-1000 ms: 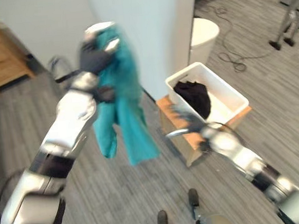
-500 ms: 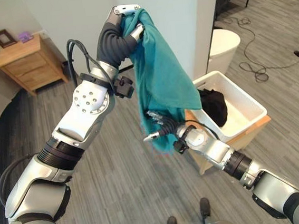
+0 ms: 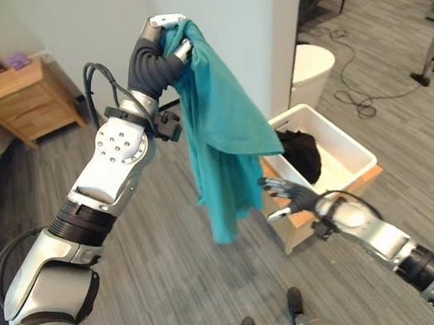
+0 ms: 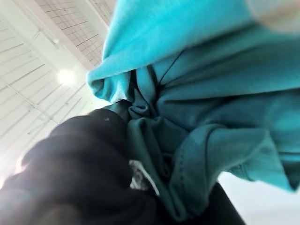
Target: Pick up bed clothes into laundry basket.
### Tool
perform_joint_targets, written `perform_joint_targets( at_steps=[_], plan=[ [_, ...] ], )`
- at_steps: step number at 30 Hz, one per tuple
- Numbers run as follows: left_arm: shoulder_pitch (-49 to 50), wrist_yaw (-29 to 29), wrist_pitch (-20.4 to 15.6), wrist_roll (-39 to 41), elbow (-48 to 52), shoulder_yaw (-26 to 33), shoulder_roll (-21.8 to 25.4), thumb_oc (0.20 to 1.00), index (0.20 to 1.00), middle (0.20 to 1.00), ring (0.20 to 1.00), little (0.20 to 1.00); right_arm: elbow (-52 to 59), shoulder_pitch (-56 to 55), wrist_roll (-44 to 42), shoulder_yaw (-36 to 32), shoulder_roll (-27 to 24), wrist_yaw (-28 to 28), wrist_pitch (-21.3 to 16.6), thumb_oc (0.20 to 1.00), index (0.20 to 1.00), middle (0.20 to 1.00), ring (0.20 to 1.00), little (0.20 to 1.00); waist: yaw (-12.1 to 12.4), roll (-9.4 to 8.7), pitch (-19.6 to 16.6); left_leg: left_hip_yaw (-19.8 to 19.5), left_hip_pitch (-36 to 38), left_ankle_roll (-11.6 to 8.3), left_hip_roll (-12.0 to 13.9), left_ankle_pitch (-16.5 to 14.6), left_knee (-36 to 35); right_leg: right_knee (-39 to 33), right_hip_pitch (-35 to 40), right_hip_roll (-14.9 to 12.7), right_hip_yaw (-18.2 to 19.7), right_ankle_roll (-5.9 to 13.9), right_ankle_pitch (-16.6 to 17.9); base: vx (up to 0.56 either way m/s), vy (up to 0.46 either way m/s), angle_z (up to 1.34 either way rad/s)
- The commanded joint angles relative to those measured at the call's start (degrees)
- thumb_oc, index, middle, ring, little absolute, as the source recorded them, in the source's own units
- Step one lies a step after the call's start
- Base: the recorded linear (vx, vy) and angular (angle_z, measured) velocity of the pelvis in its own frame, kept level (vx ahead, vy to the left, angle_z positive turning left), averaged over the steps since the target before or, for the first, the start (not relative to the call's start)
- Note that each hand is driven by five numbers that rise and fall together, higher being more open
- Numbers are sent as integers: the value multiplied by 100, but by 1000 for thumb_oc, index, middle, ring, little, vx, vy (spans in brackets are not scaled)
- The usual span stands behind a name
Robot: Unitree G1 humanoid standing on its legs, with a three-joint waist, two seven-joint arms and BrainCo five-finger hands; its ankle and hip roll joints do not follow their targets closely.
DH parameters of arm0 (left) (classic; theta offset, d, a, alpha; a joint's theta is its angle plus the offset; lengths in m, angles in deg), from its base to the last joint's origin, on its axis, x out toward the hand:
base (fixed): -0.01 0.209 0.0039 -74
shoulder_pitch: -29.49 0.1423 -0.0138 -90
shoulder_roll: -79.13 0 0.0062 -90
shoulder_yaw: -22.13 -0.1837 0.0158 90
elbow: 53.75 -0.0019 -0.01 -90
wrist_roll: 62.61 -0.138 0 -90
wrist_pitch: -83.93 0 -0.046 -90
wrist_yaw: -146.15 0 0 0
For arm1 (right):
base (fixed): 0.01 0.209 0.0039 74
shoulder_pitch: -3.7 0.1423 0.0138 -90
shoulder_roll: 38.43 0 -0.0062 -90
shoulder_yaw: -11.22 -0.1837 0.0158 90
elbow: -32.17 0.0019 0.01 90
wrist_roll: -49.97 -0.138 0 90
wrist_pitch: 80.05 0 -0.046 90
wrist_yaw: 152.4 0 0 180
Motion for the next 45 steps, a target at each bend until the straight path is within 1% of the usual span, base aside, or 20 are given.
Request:
perform_joint_targets(
  at_steps=[1, 2, 4, 6, 9, 13, 14, 15, 16, 17, 18, 20, 21, 23, 24, 28, 34, 38, 40, 45],
  plan=[
    [-470, -34, -226, 169, -161, 203, 146, 200, 200, 200, 200, 200, 143, -14, -355, -403, 117, -103, -341, 1000, 1000, 1000, 1000, 1000, -19, -116, -39, 506, -276, -62, 34, 232, -18, 80, 582, -362, -205, 565, -766, 14, 16, -18],
    [-421, -84, -215, 169, -142, 229, 178, 200, 200, 200, 200, 200, 162, -156, -244, -721, -57, -13, -411, 1000, 1000, 1000, 1000, 1000, -58, -123, -50, 512, -279, -62, 33, 222, -18, 80, 577, -361, -187, 572, -769, 15, 8, -8],
    [-410, -94, -213, 170, -126, 234, 178, 200, 200, 200, 200, 200, 39, -283, -410, -909, -78, 25, -426, 1000, 1000, 1000, 1000, 1000, -73, -129, -59, 514, -280, -62, 35, 219, -18, 80, 581, -370, -190, 576, -773, 11, 4, -2],
    [-376, -86, -207, 181, -118, 236, 195, 200, 200, 200, 200, 200, -113, -345, -378, -1112, -102, 155, -455, 1000, 1000, 1000, 1000, 1000, -81, -133, -79, 517, -273, -58, 31, 204, -18, 80, 587, -371, -183, 580, -779, 0, 0, 0],
    [-348, -92, -206, 223, -49, 259, 207, 200, 200, 200, 200, 200, -266, -125, -147, -1261, -142, 389, -501, 1000, 1000, 1000, 1000, 1000, -75, -121, -102, 530, -278, -58, 34, 195, -18, 80, 579, -369, -179, 583, -789, 0, 0, 0],
    [-403, -55, -211, 143, 23, 225, 256, 200, 200, 200, 200, 200, -643, 148, -122, -1253, 25, 672, -514, 1000, 1000, 1000, 1000, 1000, -40, -99, -118, 525, -292, -58, 37, 199, -18, 80, 564, -362, -156, 574, -787, 0, 0, 0],
    [-430, -27, -223, 140, 41, 206, 277, 200, 200, 200, 200, 200, -795, 289, -88, -1207, 114, 760, -515, 1000, 1000, 1000, 1000, 1000, -28, -93, -123, 523, -302, -57, 36, 202, -18, 80, 558, -360, -153, 568, -789, 0, 0, 0],
    [-488, 10, -239, 154, 121, 175, 289, 200, 200, 200, 200, 200, -1079, 575, 3, -1137, 307, 1028, -519, 1000, 1000, 1000, 1000, 1000, 2, -75, -129, 507, -309, -54, 29, 203, -18, 80, 556, -358, -159, 563, -796, 0, 0, 0],
    [-533, 40, -253, 143, 176, 126, 265, 200, 200, 200, 200, 200, -1272, 736, -92, -1075, 457, 1157, -526, 1000, 1000, 1000, 1000, 1000, 27, -57, -136, 495, -313, -52, 27, 207, -18, 80, 563, -360, -163, 556, -800, 0, 0, 0],
    [-569, 67, -252, 131, 221, 98, 263, 200, 200, 200, 200, 200, -1424, 884, -114, -1016, 578, 1228, -506, 1000, 1000, 1000, 1000, 1000, 45, -49, -133, 486, -316, -48, 23, 209, -18, 80, 566, -360, -164, 552, -802, 0, 0, 0],
    [-573, 70, -250, 130, 222, 99, 272, 200, 200, 200, 200, 200, -1441, 905, -116, -1007, 587, 1231, -512, 1000, 1000, 1000, 1000, 1000, 38, -54, -127, 486, -316, -48, 22, 209, -18, 80, 566, -361, -164, 551, -802, 0, 0, 0],
    [-645, 117, -263, 132, 336, 73, 199, 200, 200, 200, 200, 200, -1712, 1302, 144, -896, 775, 1495, -458, 1000, 1000, 1000, 1000, 1000, 85, -21, -136, 460, -318, -41, 13, 201, -18, 80, 568, -364, -158, 544, -811, 0, 0, 0],
    [-662, 127, -262, 134, 370, 63, 164, 200, 200, 200, 200, 200, -1790, 1420, 162, -843, 854, 1535, -461, 1000, 1000, 1000, 1000, 1000, 99, -13, -131, 454, -319, -38, 7, 202, -18, 80, 565, -362, -156, 537, -811, 0, 0, 0],
    [-664, 128, -260, 133, 371, 66, 169, 200, 200, 200, 200, 200, -1804, 1435, 161, -836, 859, 1537, -467, 1000, 1000, 1000, 1000, 1000, 95, -15, -126, 454, -319, -38, 7, 202, -18, 80, 565, -362, -156, 537, -811, 0, 0, 0],
    [-728, 165, -277, 92, 439, 33, 110, 200, 200, 200, 200, 200, -1925, 1628, 218, -736, 999, 1622, -457, 1000, 1000, 1000, 1000, 1000, 130, 3, -122, 440, -325, -34, -1, 203, -18, 80, 563, -363, -160, 529, -815, 0, 0, 0],
    [-821, 206, -279, -16, 518, -10, -26, 200, 200, 200, 200, 200, -1967, 1762, 116, -500, 1278, 1542, -389, 1000, 1000, 1000, 1000, 1000, 161, 20, -98, 422, -338, -27, -15, 214, -18, 80, 563, -364, -170, 520, -816, 0, 0, 0],
    [-965, 225, -273, -85, 522, -124, -142, 200, 200, 200, 200, 200, -2008, 1977, 39, -175, 1509, 1439, -342, 1000, 1000, 1000, 1000, 1000, 197, 25, -70, 430, -346, -25, -15, 213, -18, 80, 565, -364, -163, 513, -817, 0, 0, 0],
    [-1111, 227, -319, -30, 523, -244, -240, 200, 200, 200, 200, 200, -2248, 2427, -81, 222, 1764, 1339, -306, 1000, 1000, 1000, 1000, 1000, 249, 18, -51, 445, -362, -30, -8, 223, -18, 80, 548, -356, -156, 508, -802, 0, 0, 0],
    [-1264, 220, -328, 33, 482, -421, -392, 200, 200, 200, 200, 200, -2427, 2906, -41, 687, 2099, 1265, -250, 1000, 1000, 1000, 1000, 1000, 302, 15, -63, 457, -371, -38, 18, 230, -18, 80, 523, -349, -147, 499, -795, 0, 0, 0],
    [-1349, 254, -365, 30, 542, -501, -481, 200, 200, 200, 200, 200, -2674, 3318, -122, 815, 2278, 1379, -272, 1000, 1000, 1000, 1000, 1000, 350, 16, -62, 449, -393, -40, 15, 229, -18, 80, 509, -344, -162, 495, -792, 0, 0, 0]
  ],
)
